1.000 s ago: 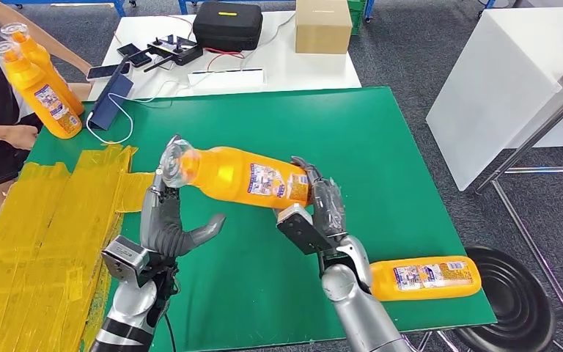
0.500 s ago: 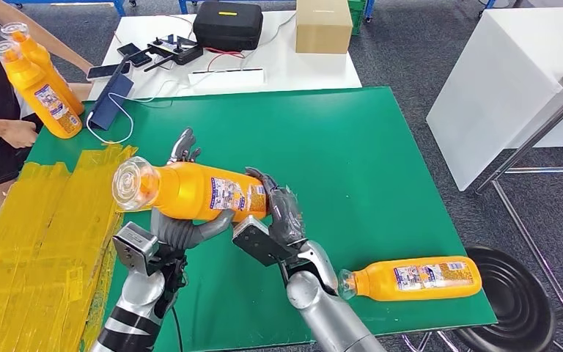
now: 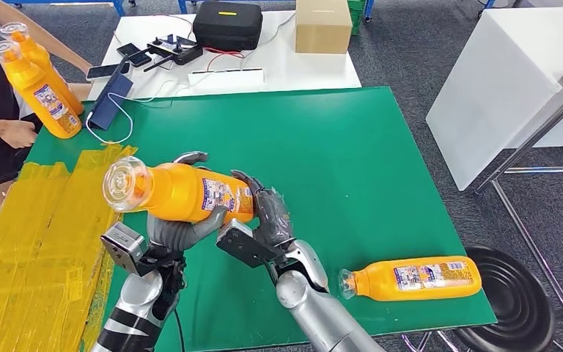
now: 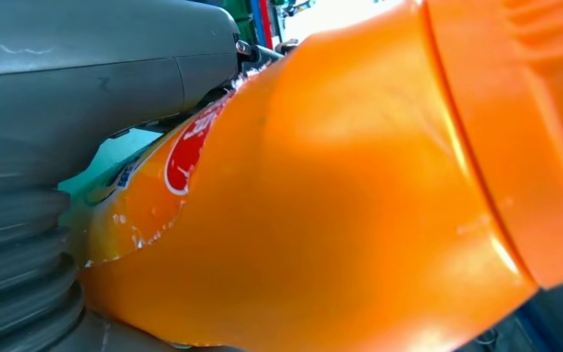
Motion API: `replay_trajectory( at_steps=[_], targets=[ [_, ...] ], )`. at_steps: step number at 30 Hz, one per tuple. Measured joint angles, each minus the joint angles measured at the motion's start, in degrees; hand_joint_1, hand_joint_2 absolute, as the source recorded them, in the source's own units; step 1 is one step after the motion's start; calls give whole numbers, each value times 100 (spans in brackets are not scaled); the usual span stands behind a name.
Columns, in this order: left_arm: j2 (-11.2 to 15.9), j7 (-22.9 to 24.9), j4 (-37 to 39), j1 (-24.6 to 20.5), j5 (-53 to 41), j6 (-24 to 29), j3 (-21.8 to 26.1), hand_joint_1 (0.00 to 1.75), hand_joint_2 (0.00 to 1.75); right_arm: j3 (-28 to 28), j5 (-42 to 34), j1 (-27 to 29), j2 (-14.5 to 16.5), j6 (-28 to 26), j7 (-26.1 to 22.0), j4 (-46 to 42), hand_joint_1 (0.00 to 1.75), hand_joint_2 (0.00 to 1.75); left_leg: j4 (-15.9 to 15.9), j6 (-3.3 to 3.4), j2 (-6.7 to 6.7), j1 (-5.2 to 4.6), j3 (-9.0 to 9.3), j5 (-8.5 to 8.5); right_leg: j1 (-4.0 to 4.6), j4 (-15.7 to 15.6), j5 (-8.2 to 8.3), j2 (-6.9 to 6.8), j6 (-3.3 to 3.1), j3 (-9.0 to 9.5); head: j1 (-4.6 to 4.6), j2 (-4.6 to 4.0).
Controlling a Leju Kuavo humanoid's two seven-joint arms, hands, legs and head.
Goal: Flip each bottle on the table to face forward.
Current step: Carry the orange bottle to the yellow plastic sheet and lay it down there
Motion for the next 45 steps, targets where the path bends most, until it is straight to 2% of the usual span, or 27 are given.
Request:
replay_trajectory(
  at_steps=[9,12,13,16,21,25,28,30,32,34,38,42,45],
  targets=[
    [-25,-93,-40,30,98,114,52,175,175,59,-1,-15,13,-38,-5,53,174,175,0,0,0,0,0,0,0,0,0,0,0,0,0,1],
    [-32,-110,-82,34,128,162,83,175,175,69,-1,-28,14,-56,-10,54,43,175,0,0,0,0,1,0,0,0,0,0,0,0,0,1],
    [-36,-119,-99,34,126,190,92,175,175,75,-2,-27,13,-77,-20,54,0,131,0,0,0,0,1,0,0,0,0,0,0,0,1,0],
    [-40,-154,-191,13,-173,556,113,175,175,89,-20,16,-15,-162,-62,6,0,0,0,0,0,0,1,0,1,0,0,0,0,0,2,0],
    [66,166,-356,-114,-1838,1902,188,175,175,50,-128,220,-297,-97,26,-717,0,0,0,0,-1,0,-1,0,0,0,0,-1,0,-1,1,0],
    [289,903,-287,-290,-3849,2896,411,175,175,-52,-99,435,-590,-13,65,-1518,0,0,0,0,-1,-1,1,0,0,0,0,0,0,-1,2,1],
    [460,1482,-16,-454,-5213,3226,577,175,175,-109,-34,549,-741,-36,67,-1924,0,0,0,-2,-1,1,2,1,1,0,0,0,0,0,2,0],
    [647,2178,265,-593,-6325,3284,652,175,175,-160,-42,608,-823,-76,51,-2128,0,0,0,-6,0,2,2,4,3,0,1,0,-1,-1,2,0],
    [1003,3247,758,-839,-7342,3283,554,175,175,-220,-75,659,-909,-128,19,-2303,0,0,0,-11,3,3,4,7,4,2,2,2,-2,-2,3,0],
    [1428,4004,1462,-1132,-7693,3279,333,175,175,-276,-90,703,-996,-186,-1,-2458,0,0,0,-15,17,4,8,9,5,6,3,14,-4,-5,2,1],
    [1977,4320,2613,-1526,-7731,3187,73,175,175,-356,-86,772,-1125,-251,-4,-2684,0,175,0,-20,27,6,7,13,7,12,3,29,-5,-10,2,0],
    [2296,4382,3681,-1813,-7754,2975,-46,175,175,-382,-4,819,-1213,-408,8,-2891,0,175,0,-23,33,7,3,14,6,14,3,35,-5,-13,2,0],
    [2412,4373,4313,-1972,-7746,2816,-51,175,175,-406,77,858,-1279,-502,29,-3020,0,175,0,-23,31,6,0,14,5,13,3,34,-5,-16,3,0]
  ],
)
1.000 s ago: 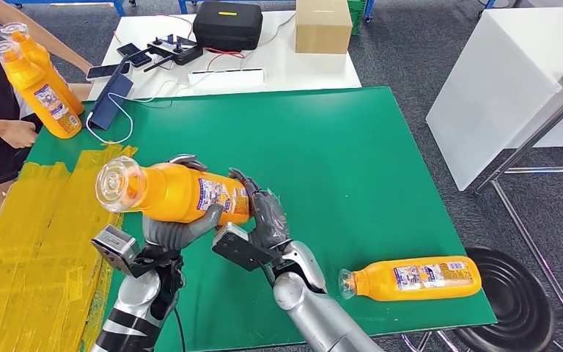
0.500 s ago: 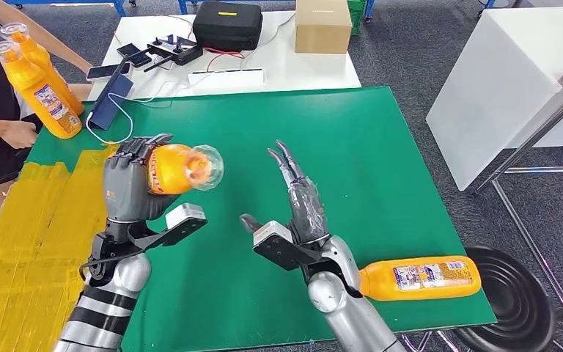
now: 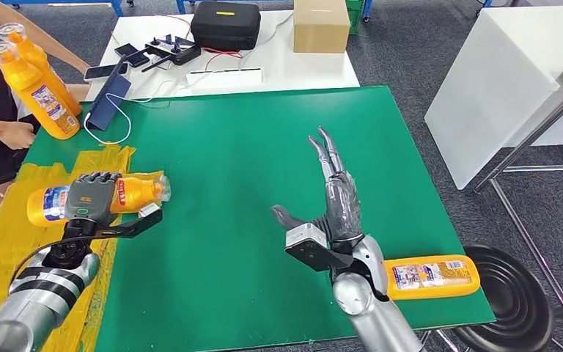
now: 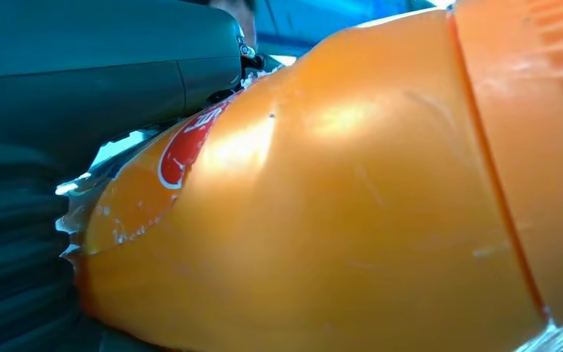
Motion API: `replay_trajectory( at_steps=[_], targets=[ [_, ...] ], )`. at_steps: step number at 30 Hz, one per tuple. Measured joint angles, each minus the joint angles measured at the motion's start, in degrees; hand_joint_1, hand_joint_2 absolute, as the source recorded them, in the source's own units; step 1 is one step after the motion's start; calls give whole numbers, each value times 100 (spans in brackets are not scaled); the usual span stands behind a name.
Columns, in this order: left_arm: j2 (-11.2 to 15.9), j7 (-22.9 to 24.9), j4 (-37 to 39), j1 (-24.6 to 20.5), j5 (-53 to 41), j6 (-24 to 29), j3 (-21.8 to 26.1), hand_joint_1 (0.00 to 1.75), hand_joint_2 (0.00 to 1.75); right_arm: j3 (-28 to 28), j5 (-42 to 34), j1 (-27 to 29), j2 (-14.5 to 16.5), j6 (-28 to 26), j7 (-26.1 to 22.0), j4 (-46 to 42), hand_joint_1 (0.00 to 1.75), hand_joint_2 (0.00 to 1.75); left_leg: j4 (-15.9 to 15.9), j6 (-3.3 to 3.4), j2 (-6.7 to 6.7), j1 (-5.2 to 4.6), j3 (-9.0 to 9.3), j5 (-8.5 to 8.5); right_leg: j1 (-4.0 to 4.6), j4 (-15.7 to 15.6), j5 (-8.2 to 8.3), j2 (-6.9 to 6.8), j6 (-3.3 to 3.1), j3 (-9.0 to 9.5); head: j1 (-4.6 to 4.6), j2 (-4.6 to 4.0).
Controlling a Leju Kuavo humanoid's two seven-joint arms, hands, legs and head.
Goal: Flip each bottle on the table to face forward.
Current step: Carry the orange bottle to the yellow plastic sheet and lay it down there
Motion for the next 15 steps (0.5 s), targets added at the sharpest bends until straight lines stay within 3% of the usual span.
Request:
replay_trajectory(
  at_steps=[2,5,6,9,15],
  targets=[
    [29,22,331,-58,6,-134,39,175,175,-12,29,19,-29,-27,9,-75,0,175,0,0,-3,0,-2,0,0,0,0,-5,0,0,0,0],
    [35,36,732,-97,96,-193,173,147,175,-20,84,35,-74,-40,59,-169,0,175,0,0,-2,0,-3,0,0,-1,0,-5,0,-1,1,0],
    [28,-22,831,-117,187,-153,242,103,175,-19,114,40,-85,-41,81,-186,0,175,0,0,-3,-1,-2,0,0,-1,0,-4,0,-1,1,0],
    [-9,-263,1036,-158,469,8,504,0,175,-17,186,65,-98,-55,120,-211,0,175,0,0,-3,0,0,-1,0,-1,0,-3,0,0,-1,0],
    [-205,-1109,1165,-137,1144,319,1067,0,175,-16,276,91,-116,-123,207,-214,0,175,0,-1,-3,1,2,1,1,-1,0,-4,0,1,-1,1]
  ],
)
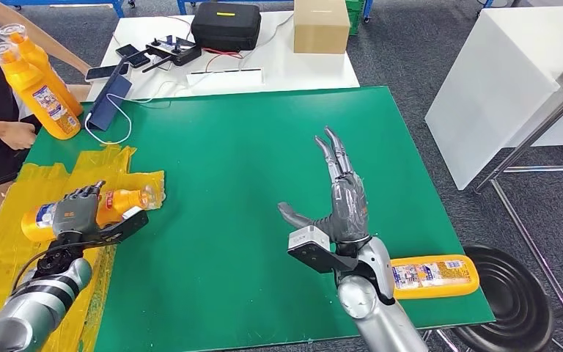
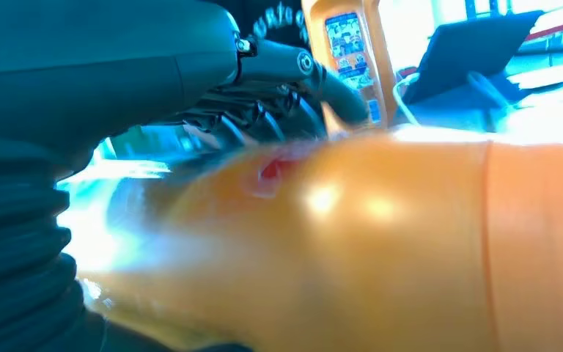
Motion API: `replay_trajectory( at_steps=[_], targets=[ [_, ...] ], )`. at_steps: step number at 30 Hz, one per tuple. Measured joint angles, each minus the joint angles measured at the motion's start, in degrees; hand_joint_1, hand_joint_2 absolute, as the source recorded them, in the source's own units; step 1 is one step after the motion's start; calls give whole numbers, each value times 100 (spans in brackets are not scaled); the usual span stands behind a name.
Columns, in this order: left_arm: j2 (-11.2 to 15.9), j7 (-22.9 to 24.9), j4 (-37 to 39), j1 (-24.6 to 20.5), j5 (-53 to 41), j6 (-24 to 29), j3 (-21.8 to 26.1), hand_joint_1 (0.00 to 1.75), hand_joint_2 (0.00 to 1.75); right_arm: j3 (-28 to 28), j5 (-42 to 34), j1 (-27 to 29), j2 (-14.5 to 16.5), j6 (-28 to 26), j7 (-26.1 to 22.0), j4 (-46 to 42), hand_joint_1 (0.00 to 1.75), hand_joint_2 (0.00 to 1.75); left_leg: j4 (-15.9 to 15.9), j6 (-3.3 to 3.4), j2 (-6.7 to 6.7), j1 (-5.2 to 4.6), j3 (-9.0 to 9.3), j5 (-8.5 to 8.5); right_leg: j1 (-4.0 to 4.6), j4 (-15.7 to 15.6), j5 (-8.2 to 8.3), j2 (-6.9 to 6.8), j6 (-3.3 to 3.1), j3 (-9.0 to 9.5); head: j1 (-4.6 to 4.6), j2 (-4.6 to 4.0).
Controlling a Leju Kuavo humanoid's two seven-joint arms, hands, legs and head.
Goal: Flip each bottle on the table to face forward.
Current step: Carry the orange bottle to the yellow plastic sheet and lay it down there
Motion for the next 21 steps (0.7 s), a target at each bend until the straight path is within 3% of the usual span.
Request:
replay_trajectory(
  at_steps=[8,13,18,21],
  targets=[
    [-398,-1296,-401,214,1342,41,851,0,175,0,174,5,-21,-12,104,46,0,175,0,0,-1,-2,-5,0,-2,0,0,-1,0,-1,1,-1],
    [-628,-2269,-963,475,2597,-677,1261,0,175,-1,221,31,-81,48,123,63,0,175,0,1,-2,-2,-6,-1,-2,-1,0,-3,0,-2,1,-1],
    [-808,-2703,-1609,746,3263,-1116,1437,0,175,-4,224,61,-180,203,126,63,0,175,0,1,-1,-2,-4,-1,-2,-1,0,-2,0,-2,-1,-1],
    [-969,-3207,-2329,1067,4289,-1782,1511,0,175,2,398,93,-360,562,135,40,0,175,0,1,-5,-2,-3,-1,-2,-1,0,-5,0,-1,-1,-1]
  ],
)
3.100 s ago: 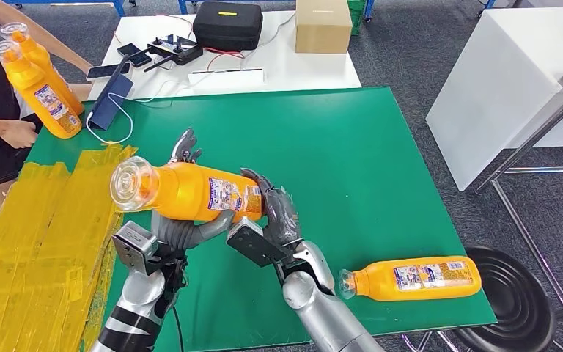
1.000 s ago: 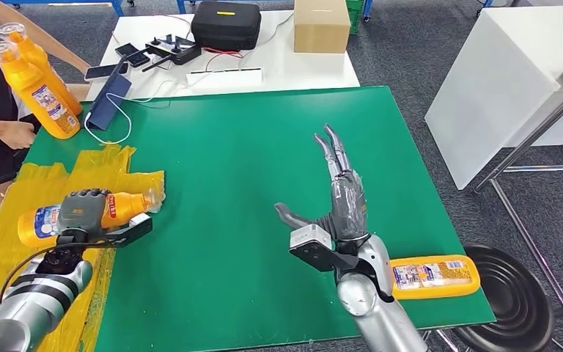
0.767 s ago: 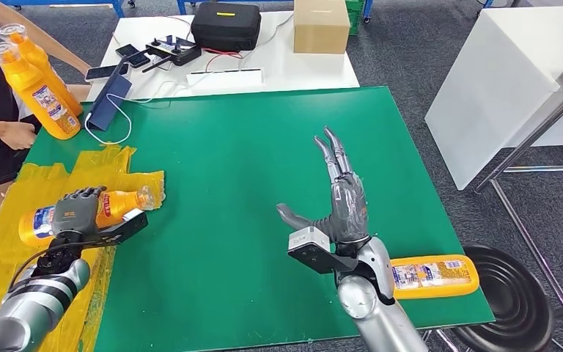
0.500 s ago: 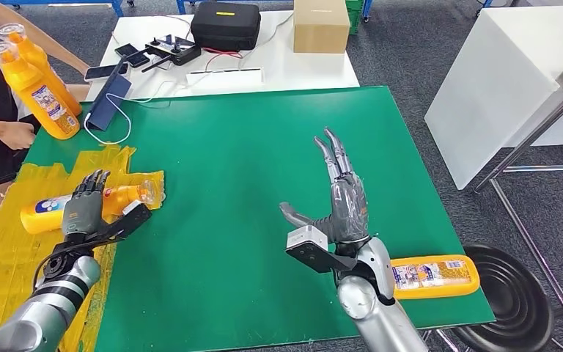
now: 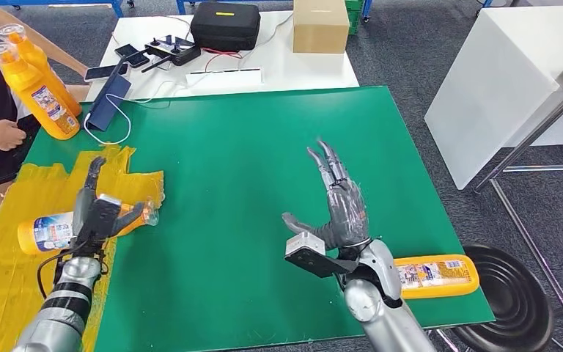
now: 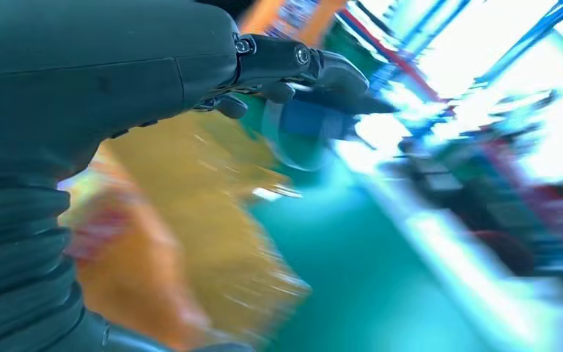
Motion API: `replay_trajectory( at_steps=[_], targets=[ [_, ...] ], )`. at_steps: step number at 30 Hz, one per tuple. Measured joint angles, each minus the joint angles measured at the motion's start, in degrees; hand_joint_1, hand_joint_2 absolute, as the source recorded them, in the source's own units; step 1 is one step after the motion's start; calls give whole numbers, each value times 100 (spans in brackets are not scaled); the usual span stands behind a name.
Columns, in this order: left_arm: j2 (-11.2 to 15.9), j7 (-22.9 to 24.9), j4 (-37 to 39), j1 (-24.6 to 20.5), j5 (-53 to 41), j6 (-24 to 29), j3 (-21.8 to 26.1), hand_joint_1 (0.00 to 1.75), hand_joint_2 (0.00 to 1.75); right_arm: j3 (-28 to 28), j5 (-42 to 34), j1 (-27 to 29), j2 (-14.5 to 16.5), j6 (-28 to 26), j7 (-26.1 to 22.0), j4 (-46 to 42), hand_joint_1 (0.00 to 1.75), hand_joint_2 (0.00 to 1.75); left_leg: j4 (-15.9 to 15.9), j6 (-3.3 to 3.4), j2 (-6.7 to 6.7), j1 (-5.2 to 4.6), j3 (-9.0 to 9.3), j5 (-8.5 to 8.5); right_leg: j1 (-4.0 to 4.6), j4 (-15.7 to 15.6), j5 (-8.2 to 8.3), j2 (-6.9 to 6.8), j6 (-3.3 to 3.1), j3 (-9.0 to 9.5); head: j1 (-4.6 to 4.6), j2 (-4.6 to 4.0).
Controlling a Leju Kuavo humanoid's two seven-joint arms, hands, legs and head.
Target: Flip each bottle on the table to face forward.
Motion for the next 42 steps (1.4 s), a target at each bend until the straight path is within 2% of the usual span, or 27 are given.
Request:
replay_trajectory(
  at_steps=[3,6,11,14,17,24,25,28,30,32,36,42],
  targets=[
    [-201,-203,-981,405,856,-610,12,0,175,2,78,117,-367,484,-62,-119,0,175,0,1,-9,-2,-5,-1,-2,-1,0,-9,0,0,2,0],
    [-362,-324,-1797,758,1331,-942,7,0,175,-27,74,322,-880,913,-124,-373,0,175,1,3,-12,-9,-8,-4,-8,-5,-1,-11,2,-1,0,0],
    [-585,-513,-2593,1239,1458,-957,-73,0,175,-317,-249,997,-1930,1601,-260,-1121,0,175,1,15,-28,-20,-14,-13,-19,-8,-4,-29,5,-2,1,1],
    [-661,-549,-2779,1354,1479,-928,-129,0,175,-555,-366,1326,-2367,1758,-313,-1504,0,175,1,19,-22,-20,-15,-18,-20,-8,-3,-26,6,-3,-1,0],
    [-708,-555,-2878,1377,1504,-909,-175,0,175,-669,-373,1482,-2590,1851,-319,-1734,0,175,1,19,-19,-19,-7,-19,-19,-8,-3,-24,5,-2,-2,1],
    [-732,-555,-2912,1386,1511,-907,-205,0,175,-724,-425,1581,-2721,1924,-319,-1859,0,175,1,19,-22,-19,-1,-17,-18,-8,-2,-25,5,1,-3,0],
    [-741,-555,-2912,1389,1515,-910,-227,0,175,-825,-541,1717,-2841,1967,-329,-1980,0,175,1,21,-27,-19,-3,-16,-18,-8,-3,-30,5,1,-3,0],
    [-780,-542,-2895,1372,1523,-907,-468,0,175,-1959,-1076,2642,-3425,2399,-424,-2684,0,175,1,25,-35,-24,-9,-15,-21,-8,-3,-40,6,2,-2,0],
    [-798,-522,-2880,1347,1520,-881,-627,0,175,-2667,-811,3019,-3605,2538,-289,-2889,0,175,1,28,-33,-30,-9,-17,-25,-8,-3,-39,6,2,-2,0],
    [-805,-496,-2896,1350,1520,-858,-724,0,175,-3076,-261,3177,-3699,2547,18,-2913,0,175,1,30,-31,-34,-8,-18,-29,-9,-3,-38,7,2,-2,0],
    [-807,-461,-2991,1371,1529,-850,-872,0,175,-3578,61,3545,-4002,2744,395,-2910,0,175,1,31,-30,-38,-6,-18,-32,-9,-3,-38,7,4,-3,0],
    [-811,-435,-3050,1372,1536,-850,-988,0,175,-3938,73,3867,-4325,2826,503,-2915,0,175,1,31,-23,-36,-2,-18,-30,-9,-3,-30,7,3,-4,0]
  ],
)
